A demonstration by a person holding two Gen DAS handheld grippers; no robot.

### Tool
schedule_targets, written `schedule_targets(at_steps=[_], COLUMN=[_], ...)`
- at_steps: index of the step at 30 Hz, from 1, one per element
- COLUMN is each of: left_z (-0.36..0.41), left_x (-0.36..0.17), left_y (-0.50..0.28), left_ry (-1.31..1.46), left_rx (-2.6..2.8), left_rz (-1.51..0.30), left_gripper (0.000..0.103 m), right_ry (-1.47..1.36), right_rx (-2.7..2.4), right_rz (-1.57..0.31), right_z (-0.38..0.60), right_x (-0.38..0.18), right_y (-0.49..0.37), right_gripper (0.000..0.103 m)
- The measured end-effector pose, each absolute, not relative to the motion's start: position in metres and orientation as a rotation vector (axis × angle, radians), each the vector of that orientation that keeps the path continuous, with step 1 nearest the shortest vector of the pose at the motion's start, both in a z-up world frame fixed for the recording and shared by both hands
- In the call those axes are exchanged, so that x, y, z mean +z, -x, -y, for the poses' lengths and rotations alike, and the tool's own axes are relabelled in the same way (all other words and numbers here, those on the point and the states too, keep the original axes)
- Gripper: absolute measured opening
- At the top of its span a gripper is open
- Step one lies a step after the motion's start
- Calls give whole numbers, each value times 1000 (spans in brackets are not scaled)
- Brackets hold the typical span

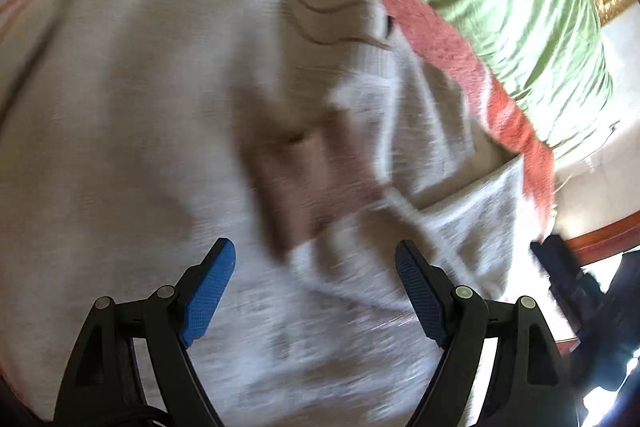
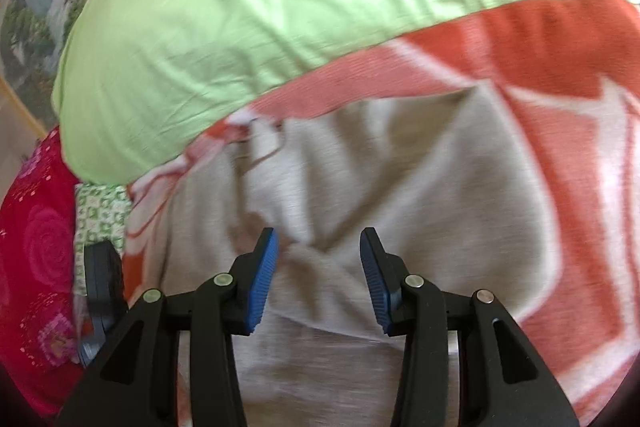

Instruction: Fold small clothes

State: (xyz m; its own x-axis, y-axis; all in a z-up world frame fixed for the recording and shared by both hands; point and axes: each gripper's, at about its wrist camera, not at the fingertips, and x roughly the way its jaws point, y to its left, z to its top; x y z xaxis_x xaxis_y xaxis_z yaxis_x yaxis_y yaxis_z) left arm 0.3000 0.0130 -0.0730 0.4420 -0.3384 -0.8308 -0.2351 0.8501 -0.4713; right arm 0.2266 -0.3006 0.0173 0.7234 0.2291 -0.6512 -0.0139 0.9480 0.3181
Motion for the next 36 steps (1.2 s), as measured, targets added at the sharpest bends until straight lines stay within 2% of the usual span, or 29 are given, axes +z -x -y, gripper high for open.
schedule_targets(at_steps=[7,9,10,11,12,13,14,17,20,24,33,36], left_z=[35,41,45,50,53,54,48,27,8,-22,-102,-111], left_x=[-93,-102,-101,-98,-96,-94,-88,-47,14,30,-48,-61], left_y=[-374,-385,-386,-384,-383,-380,-374,-349,-317,-292,-238,-235], left_ry=[550,512,484,425,384,367,416,545,526,531,541,580], left_rx=[62,113,120,121,121,110,75,2,-75,-49,100,116], left_rz=[-1333,-1355,-1339,-1311,-1301,-1289,-1254,-1054,-804,-701,-817,-847], left_gripper=[82,75,67,48,36,14,8,6,6,6,7,14], right_ry=[-356,-350,-350,-349,-349,-352,-357,-378,-380,-367,-281,-247], right_rx=[74,74,72,65,58,50,40,15,-5,-14,12,16], right_rz=[-750,-756,-753,-748,-742,-734,-726,-705,-680,-680,-762,-788], right_z=[347,351,354,357,361,364,369,381,385,383,364,361], right_x=[8,7,8,9,10,12,14,19,26,25,9,6], right_y=[-216,-217,-218,-217,-217,-217,-217,-216,-216,-220,-245,-258], right_gripper=[44,45,45,45,45,44,44,45,44,44,44,47])
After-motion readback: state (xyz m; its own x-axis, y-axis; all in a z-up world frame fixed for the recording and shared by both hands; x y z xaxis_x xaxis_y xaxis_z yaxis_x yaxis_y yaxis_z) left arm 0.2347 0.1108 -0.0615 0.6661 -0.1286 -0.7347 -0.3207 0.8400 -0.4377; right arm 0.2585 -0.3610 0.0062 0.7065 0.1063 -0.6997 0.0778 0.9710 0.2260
